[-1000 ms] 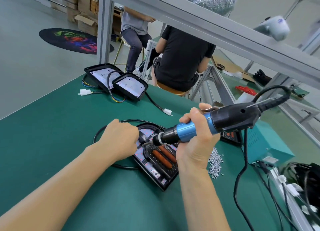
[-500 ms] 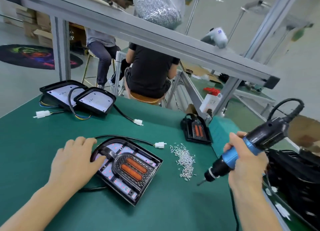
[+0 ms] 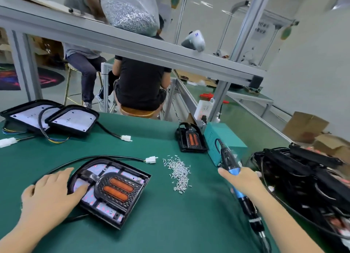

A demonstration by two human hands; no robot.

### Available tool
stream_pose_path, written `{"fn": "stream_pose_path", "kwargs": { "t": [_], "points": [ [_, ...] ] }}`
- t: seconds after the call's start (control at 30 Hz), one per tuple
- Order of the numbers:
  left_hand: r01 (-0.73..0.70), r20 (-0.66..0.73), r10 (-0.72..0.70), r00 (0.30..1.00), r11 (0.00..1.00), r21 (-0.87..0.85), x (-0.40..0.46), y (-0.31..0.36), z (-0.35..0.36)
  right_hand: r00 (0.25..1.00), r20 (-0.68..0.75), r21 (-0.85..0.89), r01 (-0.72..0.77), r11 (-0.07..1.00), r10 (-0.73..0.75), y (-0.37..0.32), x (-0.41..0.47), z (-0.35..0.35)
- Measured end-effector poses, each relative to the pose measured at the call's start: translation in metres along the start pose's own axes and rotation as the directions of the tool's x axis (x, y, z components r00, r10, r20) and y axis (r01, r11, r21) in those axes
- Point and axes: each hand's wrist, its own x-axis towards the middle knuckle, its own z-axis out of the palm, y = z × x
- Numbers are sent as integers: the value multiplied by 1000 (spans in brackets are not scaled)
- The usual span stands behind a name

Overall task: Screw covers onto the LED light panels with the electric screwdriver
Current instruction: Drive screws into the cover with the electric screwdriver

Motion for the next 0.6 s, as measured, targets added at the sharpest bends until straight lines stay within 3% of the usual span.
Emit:
{"fn": "stream_pose_path", "kwargs": {
  "t": [0.07,0.17,0.37,0.6],
  "points": [
    [-37,39,36,999,999,15,4,-3,-1,1000,15,-225,14,974,-11,3,5,11],
    [-56,61,56,997,998,3,5,-6,-2,999,-7,-400,26,916,-31,6,9,29],
    [-28,42,32,999,995,-94,6,-10,0,994,-45,-564,53,824,-95,1,14,38],
    [-47,31,51,998,992,-120,1,-7,-1,992,-50,-633,58,772,-115,3,18,48]
  ]
}}
